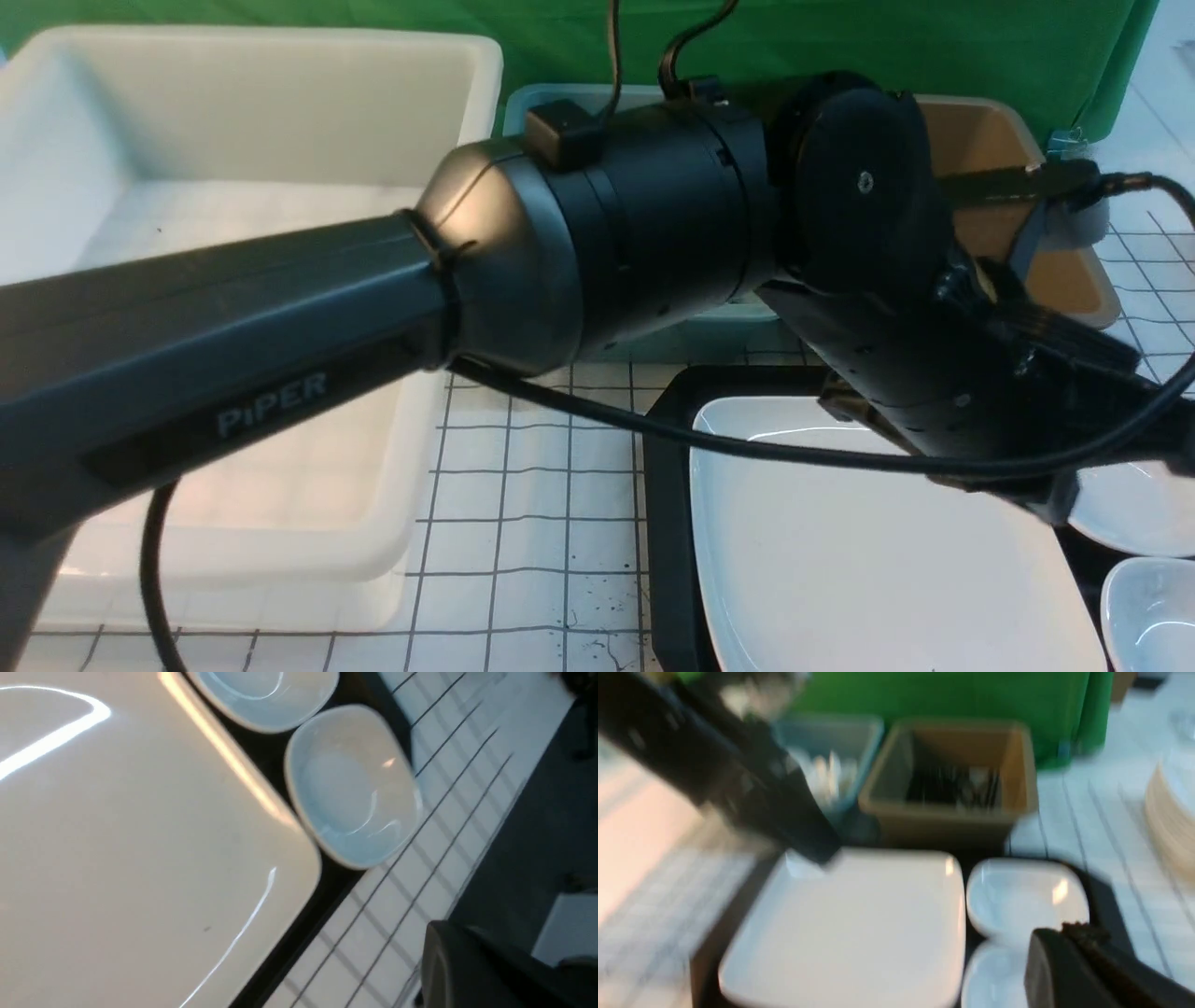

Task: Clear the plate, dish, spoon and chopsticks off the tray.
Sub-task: Use the right arm to grab a small plate from the dinner plate

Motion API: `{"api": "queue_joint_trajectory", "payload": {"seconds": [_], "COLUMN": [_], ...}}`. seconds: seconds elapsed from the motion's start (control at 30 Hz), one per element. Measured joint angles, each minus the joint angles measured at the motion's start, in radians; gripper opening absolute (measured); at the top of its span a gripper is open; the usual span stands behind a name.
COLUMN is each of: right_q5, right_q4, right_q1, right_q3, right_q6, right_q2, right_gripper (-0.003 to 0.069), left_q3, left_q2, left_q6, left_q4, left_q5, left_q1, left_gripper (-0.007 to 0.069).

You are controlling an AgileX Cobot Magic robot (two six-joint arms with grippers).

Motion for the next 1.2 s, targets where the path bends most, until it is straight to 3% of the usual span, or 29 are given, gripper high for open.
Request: {"api": "queue_joint_trajectory", "payload": {"seconds": [0.1, 0.27, 0.47, 0.57, 0.63, 0.77, 0.97, 1.2], "right_q5": [0.138, 0.138, 0.136, 0.134, 0.133, 0.132, 0.124, 0.006], "right_q4": [-0.002, 0.032, 0.036, 0.021, 0.012, -0.054, -0.278, -0.272], "right_q1": [0.0, 0.0, 0.056, 0.096, 0.161, 0.288, 0.41, 0.422], "right_q3": [0.004, 0.044, 0.073, 0.074, 0.074, 0.074, 0.074, 0.074], "right_q6": [-0.003, -0.044, -0.095, -0.103, -0.119, -0.127, -0.048, 0.026], "right_q2": [0.08, 0.277, 0.532, 0.622, 0.721, 0.853, 1.036, 1.203], "right_gripper": [0.0073, 0.0074, 0.0124, 0.0194, 0.0296, 0.04, 0.044, 0.0441], "left_q3": [-0.019, -0.015, 0.027, 0.057, 0.092, 0.154, 0.251, 0.317], "left_q2": [0.0, -0.013, -0.063, -0.084, -0.108, -0.146, -0.207, -0.242], "left_q6": [0.011, 0.04, 0.115, 0.142, 0.194, 0.282, 0.323, 0.324], "left_q4": [0.081, 0.176, 0.186, 0.183, 0.182, 0.171, 0.165, 0.144], "left_q5": [0.144, 0.303, 0.316, 0.316, 0.319, 0.319, 0.321, 0.318], "left_q1": [0.036, 0.138, 0.239, 0.262, 0.281, 0.303, 0.355, 0.395], "left_gripper": [-0.0003, -0.0003, -0.0003, -0.0003, -0.0003, -0.0002, -0.0002, -0.0002]}}
